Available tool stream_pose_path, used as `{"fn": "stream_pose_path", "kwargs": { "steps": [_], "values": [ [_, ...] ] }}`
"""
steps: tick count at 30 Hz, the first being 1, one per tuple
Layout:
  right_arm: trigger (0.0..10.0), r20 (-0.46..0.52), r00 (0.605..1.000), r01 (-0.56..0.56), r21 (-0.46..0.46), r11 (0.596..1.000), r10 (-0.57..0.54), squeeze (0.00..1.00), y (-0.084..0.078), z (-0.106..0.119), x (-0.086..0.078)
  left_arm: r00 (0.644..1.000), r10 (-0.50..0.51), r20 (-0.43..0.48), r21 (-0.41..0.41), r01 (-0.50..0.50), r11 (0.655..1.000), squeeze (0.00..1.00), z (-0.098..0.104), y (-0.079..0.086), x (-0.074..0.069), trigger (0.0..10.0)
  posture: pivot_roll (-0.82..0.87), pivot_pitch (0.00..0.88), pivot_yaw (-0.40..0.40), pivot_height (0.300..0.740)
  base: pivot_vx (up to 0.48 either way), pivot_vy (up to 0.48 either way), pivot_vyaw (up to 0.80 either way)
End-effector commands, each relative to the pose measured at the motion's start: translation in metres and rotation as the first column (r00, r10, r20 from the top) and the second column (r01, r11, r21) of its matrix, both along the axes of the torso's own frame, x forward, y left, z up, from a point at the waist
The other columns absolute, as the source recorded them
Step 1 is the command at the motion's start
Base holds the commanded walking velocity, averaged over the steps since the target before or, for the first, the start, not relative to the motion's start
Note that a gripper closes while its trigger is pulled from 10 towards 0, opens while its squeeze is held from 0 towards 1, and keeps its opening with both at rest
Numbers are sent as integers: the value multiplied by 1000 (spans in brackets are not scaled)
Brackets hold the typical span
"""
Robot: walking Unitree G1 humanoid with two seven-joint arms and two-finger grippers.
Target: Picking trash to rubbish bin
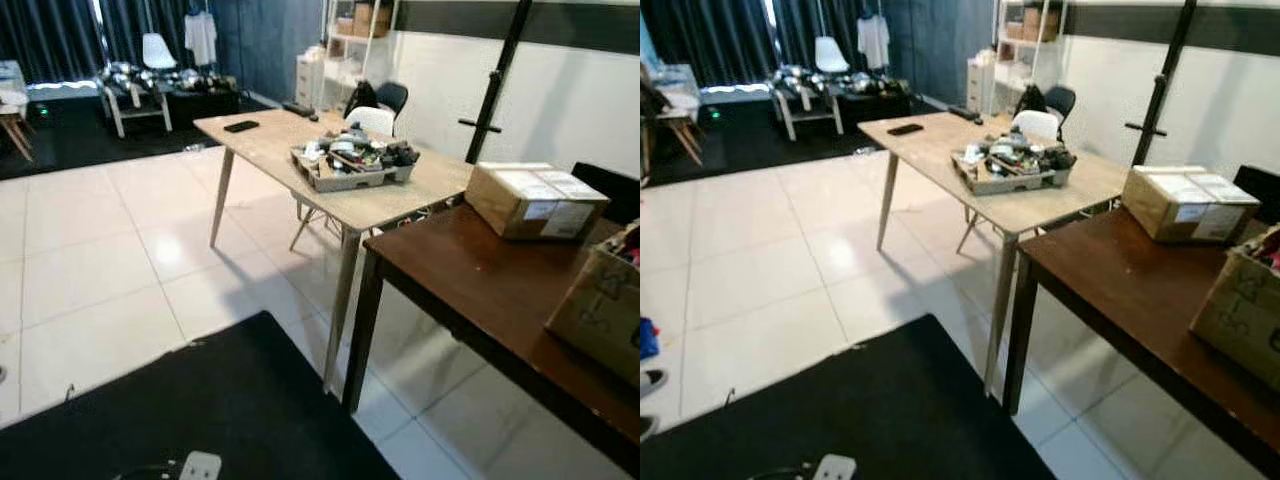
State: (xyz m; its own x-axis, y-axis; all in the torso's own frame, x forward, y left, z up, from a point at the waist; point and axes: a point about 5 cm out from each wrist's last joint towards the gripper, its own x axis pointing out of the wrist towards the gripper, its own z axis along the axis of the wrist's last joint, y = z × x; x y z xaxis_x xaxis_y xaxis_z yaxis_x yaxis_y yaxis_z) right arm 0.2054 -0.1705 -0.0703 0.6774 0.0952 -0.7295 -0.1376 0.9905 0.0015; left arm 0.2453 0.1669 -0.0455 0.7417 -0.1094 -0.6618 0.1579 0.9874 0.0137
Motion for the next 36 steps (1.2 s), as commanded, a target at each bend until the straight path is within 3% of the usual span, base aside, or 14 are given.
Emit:
{"fn": "stream_pose_path", "kwargs": {
  "steps": [1,10,15,19,24,36],
  "values": [
    [10000,-26,1000,16,-16,1000,-16,0,-8,-4,-7,1000,1,-27,-3,-1,1000,0,-5,0,-7,10000,-103,131,19,740,379,0,0],
    [10000,-9,1000,10,2,1000,-10,0,-7,-2,-5,1000,7,-28,-3,-7,1000,0,-6,-1,-8,10000,-102,132,9,740,375,0,0],
    [10000,-13,999,-49,-20,999,49,0,-5,-2,-5,1000,10,-30,-3,-10,1000,0,-7,0,-9,10000,-102,132,8,740,369,0,0],
    [10000,-12,997,-73,-23,997,73,0,-2,-2,-5,999,8,-31,-1,-8,1000,0,-7,0,-10,10000,-103,135,10,740,363,0,761],
    [10000,-4,998,-58,-19,998,58,0,-2,-2,-5,999,9,-32,0,-9,1000,0,-7,0,-9,10000,-102,135,10,740,356,0,616],
    [10000,-5,999,-48,-4,999,48,0,-3,-2,-5,999,9,-33,-1,-9,1000,0,-7,0,-10,10000,-102,135,8,740,351,0,0]
  ]
}}
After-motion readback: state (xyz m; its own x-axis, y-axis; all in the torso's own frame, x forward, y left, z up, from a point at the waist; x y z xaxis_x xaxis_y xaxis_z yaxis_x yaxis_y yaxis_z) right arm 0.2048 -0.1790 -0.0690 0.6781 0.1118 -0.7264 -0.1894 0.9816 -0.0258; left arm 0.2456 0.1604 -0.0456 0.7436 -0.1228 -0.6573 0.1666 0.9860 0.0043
